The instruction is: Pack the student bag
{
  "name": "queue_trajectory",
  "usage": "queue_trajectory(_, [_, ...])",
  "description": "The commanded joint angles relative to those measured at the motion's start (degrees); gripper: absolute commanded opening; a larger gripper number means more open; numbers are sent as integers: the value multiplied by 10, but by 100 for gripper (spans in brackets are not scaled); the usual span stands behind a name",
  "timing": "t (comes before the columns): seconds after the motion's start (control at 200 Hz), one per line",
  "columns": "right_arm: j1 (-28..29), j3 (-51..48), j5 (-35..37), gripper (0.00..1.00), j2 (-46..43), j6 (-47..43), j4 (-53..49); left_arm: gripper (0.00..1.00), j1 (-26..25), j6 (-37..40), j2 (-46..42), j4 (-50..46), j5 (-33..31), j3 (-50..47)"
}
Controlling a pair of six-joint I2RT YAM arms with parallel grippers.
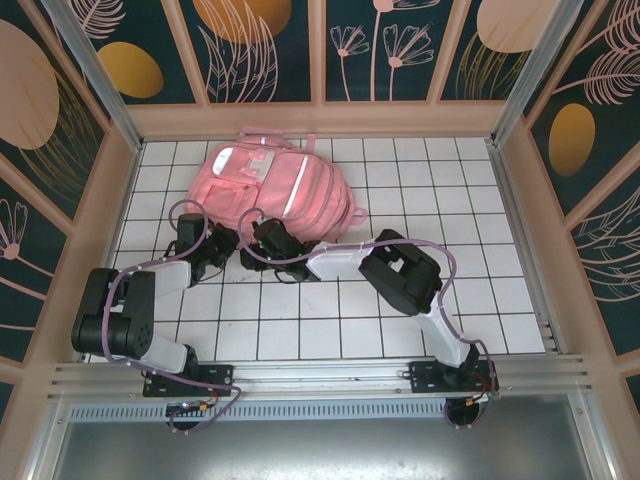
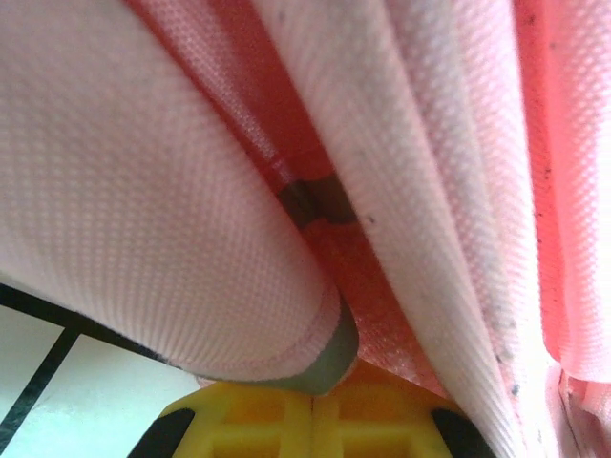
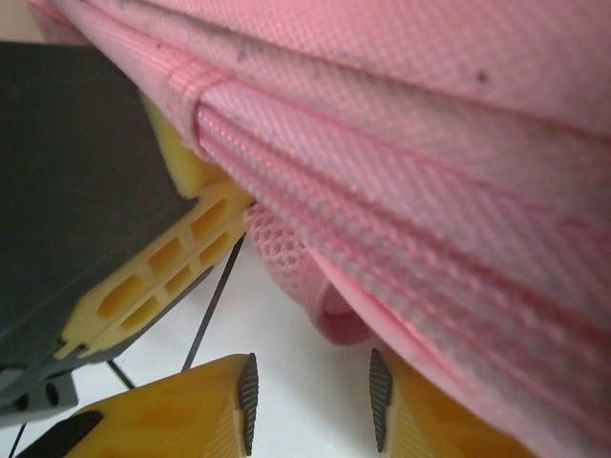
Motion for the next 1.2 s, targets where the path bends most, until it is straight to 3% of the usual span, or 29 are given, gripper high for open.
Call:
queue_trajectory(0.0, [-8, 15, 50, 39, 26, 27, -31, 0, 0, 14, 11, 12, 1, 8])
queue_trajectory(0.43, [16, 34, 136, 37, 30, -6, -102, 0, 0, 21, 18, 3, -4, 14])
queue_trajectory(0.946, [26, 71, 190, 34, 80, 1, -83, 0, -1, 7, 16, 9, 3, 10])
queue_trajectory(1.041, [26, 73, 198, 28, 85, 3, -78, 0, 0, 6, 12, 9, 4, 7])
queue_trajectory(1.196, [28, 86, 215, 2, 92, 7, -101, 0, 0, 8, 4, 3, -1, 6])
